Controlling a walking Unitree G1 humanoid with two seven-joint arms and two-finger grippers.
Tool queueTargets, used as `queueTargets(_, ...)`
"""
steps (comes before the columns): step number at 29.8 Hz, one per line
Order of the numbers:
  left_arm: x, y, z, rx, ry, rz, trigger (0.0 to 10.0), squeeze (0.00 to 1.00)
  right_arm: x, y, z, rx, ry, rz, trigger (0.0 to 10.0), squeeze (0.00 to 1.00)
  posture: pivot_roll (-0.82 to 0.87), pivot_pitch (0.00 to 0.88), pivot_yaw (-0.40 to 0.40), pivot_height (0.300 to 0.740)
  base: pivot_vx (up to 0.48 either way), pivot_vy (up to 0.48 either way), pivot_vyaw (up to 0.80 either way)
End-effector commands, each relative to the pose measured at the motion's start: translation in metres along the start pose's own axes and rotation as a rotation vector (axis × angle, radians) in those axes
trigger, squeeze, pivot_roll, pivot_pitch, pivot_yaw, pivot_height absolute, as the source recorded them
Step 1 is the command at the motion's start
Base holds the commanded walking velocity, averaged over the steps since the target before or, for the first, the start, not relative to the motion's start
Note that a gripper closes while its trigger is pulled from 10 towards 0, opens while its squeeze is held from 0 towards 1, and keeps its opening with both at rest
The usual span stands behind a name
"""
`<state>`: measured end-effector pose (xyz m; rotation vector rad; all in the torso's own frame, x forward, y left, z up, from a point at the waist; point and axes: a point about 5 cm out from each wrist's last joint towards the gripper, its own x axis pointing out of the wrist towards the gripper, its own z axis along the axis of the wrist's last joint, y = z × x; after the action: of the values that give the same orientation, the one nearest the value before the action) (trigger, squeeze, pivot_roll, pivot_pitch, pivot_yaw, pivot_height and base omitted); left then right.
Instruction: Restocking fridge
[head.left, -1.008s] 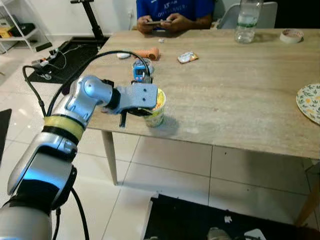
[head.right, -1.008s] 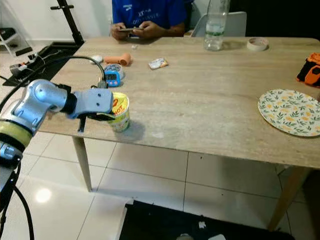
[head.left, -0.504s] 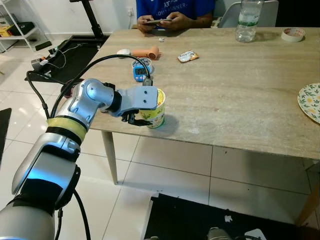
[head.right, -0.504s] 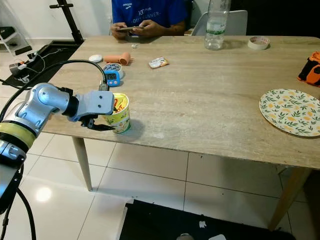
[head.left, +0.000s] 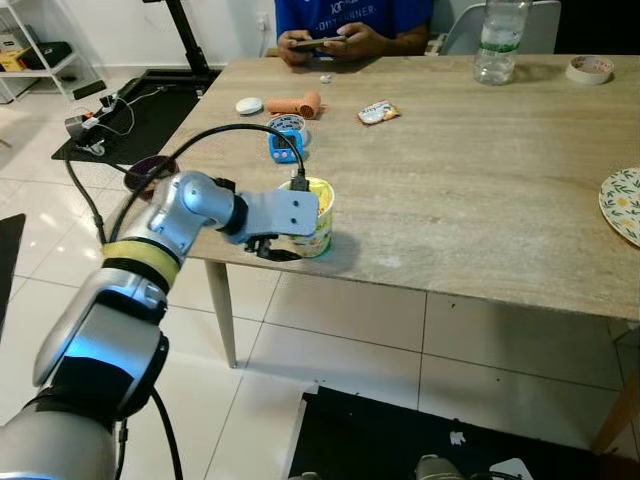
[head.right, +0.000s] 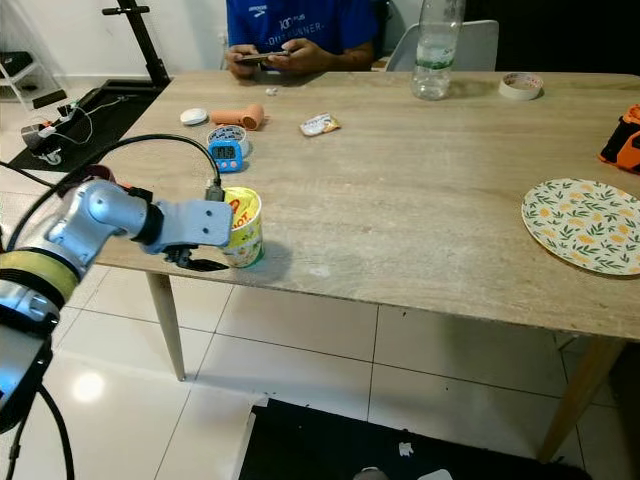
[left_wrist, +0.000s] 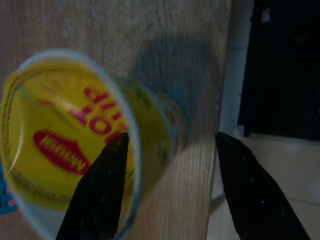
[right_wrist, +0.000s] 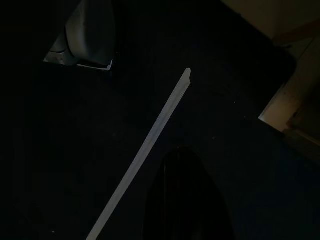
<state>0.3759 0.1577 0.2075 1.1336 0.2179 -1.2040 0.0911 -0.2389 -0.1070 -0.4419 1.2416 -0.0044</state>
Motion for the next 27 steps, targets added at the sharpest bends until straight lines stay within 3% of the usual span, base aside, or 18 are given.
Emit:
queueTargets(1, 0.003, -0.001, 0.0, -0.009, -0.01, -0.003, 10.0, 0.0, -0.002, 0.01, -0.01, -0.001, 0.033, 0.026, 10.0, 0.0, -0.05, 0.131, 0.116, 0.74, 0.0, 0.0, 0.0)
queueTargets(2, 0.005, -0.003, 0.0, -0.014, -0.016, -0.016, 0.9, 0.0, -0.002, 0.01, -0.01, 0.0, 0.033, 0.025, 10.0, 0.0, -0.05, 0.131, 0.116, 0.74, 0.0, 0.0, 0.0)
queueTargets(3, 0.006, -0.006, -0.001, -0.016, -0.018, -0.034, 0.0, 0.0, -0.002, 0.01, -0.01, 0.0, 0.032, 0.025, 10.0, 0.0, -0.05, 0.131, 0.116, 0.74, 0.0, 0.0, 0.0)
queueTargets(11, 0.011, -0.01, -0.002, 0.0, -0.009, -0.06, 0.0, 0.0, -0.002, 0.01, -0.009, 0.005, 0.029, 0.024, 10.0, 0.0, -0.06, 0.125, 0.115, 0.74, 0.0, 0.0, 0.0)
queueTargets(22, 0.006, -0.012, -0.003, 0.024, -0.001, -0.097, 0.0, 0.0, -0.001, 0.01, -0.006, 0.004, 0.024, 0.025, 10.0, 0.0, -0.05, 0.112, 0.113, 0.74, 0.0, 0.0, 0.0)
queueTargets(27, -0.01, -0.015, 0.015, 0.057, -0.111, -0.208, 0.0, 0.0, 0.0, 0.01, 0.0, -0.003, 0.014, 0.027, 10.0, 0.0, -0.04, 0.091, 0.11, 0.74, 0.0, 0.0, 0.0)
